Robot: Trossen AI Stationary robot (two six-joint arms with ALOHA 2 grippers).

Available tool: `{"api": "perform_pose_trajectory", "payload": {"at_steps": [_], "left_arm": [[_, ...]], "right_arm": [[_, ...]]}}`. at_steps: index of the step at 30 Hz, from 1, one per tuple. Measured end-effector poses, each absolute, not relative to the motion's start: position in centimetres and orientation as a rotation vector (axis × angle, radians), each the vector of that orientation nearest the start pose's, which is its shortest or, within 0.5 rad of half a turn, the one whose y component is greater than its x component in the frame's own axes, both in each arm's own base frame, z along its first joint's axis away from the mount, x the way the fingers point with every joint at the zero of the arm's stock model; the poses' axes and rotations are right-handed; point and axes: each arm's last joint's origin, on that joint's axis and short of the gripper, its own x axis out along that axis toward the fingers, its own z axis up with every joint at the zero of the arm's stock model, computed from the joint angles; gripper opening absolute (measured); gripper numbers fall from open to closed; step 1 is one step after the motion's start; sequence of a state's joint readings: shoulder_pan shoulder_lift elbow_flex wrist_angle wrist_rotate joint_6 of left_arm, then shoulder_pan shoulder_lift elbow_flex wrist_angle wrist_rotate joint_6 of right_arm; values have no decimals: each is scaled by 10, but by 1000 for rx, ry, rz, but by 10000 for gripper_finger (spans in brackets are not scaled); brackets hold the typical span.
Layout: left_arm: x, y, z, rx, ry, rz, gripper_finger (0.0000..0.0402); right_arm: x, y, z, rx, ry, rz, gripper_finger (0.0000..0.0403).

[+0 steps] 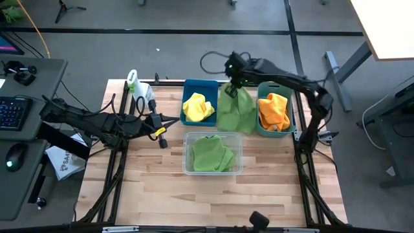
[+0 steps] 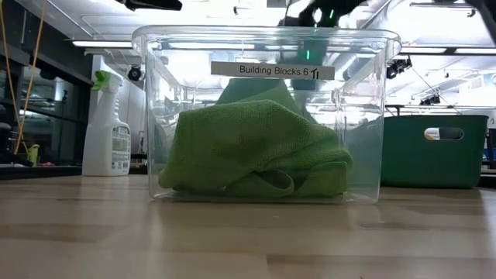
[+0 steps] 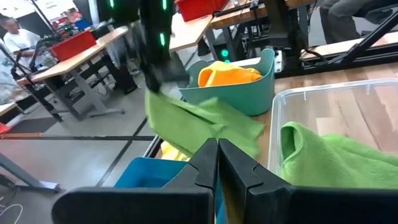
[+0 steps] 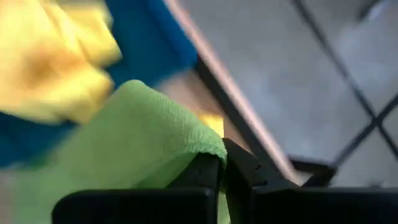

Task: Sort microfiber towel by color & place in baskets
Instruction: Put the green towel into the transparent bin

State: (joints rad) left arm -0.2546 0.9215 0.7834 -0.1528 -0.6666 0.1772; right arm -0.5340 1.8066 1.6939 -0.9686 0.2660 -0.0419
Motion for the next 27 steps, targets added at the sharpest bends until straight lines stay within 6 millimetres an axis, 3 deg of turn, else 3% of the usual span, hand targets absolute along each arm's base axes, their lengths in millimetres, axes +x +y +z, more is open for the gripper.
{"api": "perform_pose_trajectory", "payload": {"at_steps": [5,9,12,20,27], "left_arm": [[196,-33,313,307,304,385,1],[195,-32,309,323,345,381,1],[193,-32,306,302,372,383,1],[193,-33,304,235,379,362,1],[193,-33,303,191,379,370,1]], "right_arm": [[310,-160,384,37,908,-674,2],[294,-116,440,0,719,-612,2],[281,-82,472,-3,590,-555,1],[268,6,517,6,322,-367,1],[280,68,526,9,157,-297,0]]}}
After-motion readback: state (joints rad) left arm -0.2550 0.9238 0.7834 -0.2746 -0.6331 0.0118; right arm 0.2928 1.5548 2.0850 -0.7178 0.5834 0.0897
